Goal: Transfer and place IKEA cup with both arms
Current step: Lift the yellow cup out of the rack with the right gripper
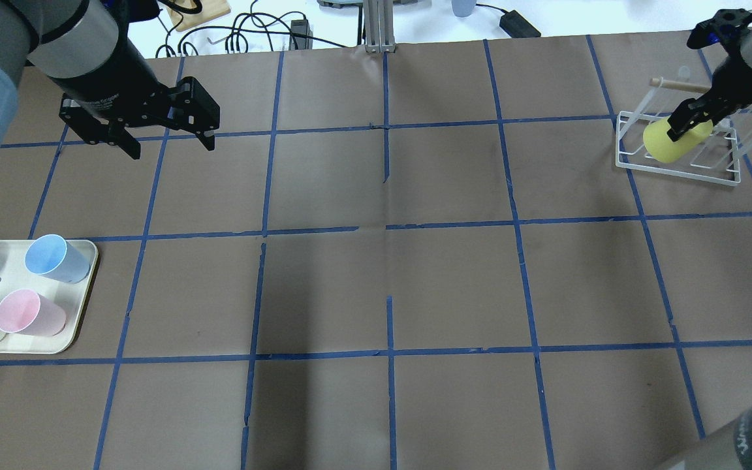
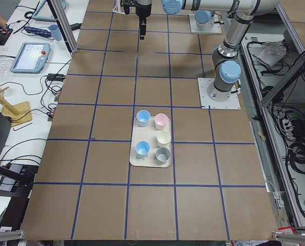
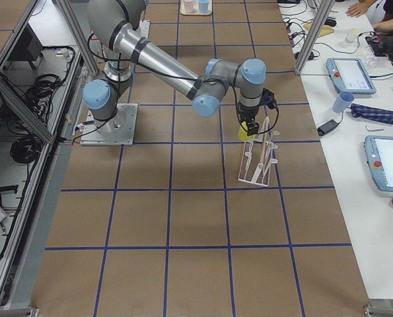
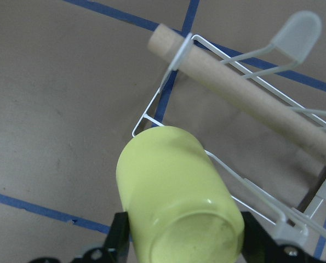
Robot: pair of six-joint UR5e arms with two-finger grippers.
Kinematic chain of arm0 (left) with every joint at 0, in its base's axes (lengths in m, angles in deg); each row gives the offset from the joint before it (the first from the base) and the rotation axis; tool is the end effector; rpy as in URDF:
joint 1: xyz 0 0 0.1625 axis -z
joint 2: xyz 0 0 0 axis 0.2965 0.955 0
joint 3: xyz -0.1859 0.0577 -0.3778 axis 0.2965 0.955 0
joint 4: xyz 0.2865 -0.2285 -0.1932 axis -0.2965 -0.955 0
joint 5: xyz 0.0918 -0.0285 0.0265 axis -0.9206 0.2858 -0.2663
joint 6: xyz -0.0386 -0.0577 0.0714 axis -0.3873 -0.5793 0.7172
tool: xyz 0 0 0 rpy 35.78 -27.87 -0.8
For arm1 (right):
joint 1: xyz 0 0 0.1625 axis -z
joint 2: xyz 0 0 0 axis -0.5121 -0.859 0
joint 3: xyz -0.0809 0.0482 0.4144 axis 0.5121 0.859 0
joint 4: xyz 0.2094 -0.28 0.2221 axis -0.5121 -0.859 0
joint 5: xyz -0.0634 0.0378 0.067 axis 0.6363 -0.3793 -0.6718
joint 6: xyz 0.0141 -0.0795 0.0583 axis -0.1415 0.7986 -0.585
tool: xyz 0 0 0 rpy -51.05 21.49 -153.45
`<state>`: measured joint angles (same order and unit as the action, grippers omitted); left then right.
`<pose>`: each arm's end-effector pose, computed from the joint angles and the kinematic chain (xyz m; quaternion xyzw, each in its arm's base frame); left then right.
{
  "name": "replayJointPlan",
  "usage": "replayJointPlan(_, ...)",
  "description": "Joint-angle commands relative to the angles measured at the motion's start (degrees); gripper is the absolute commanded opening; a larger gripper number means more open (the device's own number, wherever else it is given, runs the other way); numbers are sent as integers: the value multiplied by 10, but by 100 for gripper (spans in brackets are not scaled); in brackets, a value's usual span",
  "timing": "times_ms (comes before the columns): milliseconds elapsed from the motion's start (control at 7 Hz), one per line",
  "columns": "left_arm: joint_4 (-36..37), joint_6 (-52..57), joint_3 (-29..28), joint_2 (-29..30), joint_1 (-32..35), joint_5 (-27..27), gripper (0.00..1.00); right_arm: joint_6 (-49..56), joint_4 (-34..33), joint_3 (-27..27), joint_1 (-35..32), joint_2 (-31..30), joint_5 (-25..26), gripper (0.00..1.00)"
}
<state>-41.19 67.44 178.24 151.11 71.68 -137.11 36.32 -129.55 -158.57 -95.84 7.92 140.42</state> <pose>-0.1258 -0.4903 0.5044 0.0343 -0.9985 0.0426 0.0091 -0.1401 -0.6242 0.3296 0.1620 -0.9856 0.0464 0.0133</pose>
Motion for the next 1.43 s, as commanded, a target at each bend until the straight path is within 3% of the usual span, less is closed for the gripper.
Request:
replayJointPlan(0,-1,0,0,0,-1,0,100,1,34,13,0,-4,21,0)
replayJointPlan(143,-1,0,1,0,-1,1,100,2,37,17,0,-11,30,0)
replayJointPlan(857,-2,8,1,0,-7,23,100,4,258,142,-3,-50,45,0)
replayJointPlan(1000,-2,8,1,0,-8,24,100,4,319,155,-10,-63,13,0)
replayJointPlan(1143,-5,15,2,0,-13,51,100,3,363,156,-17,-74,-58,0)
replayJointPlan(1286,-18,42,3,0,-37,113,100,3,400,156,-41,-78,-119,0)
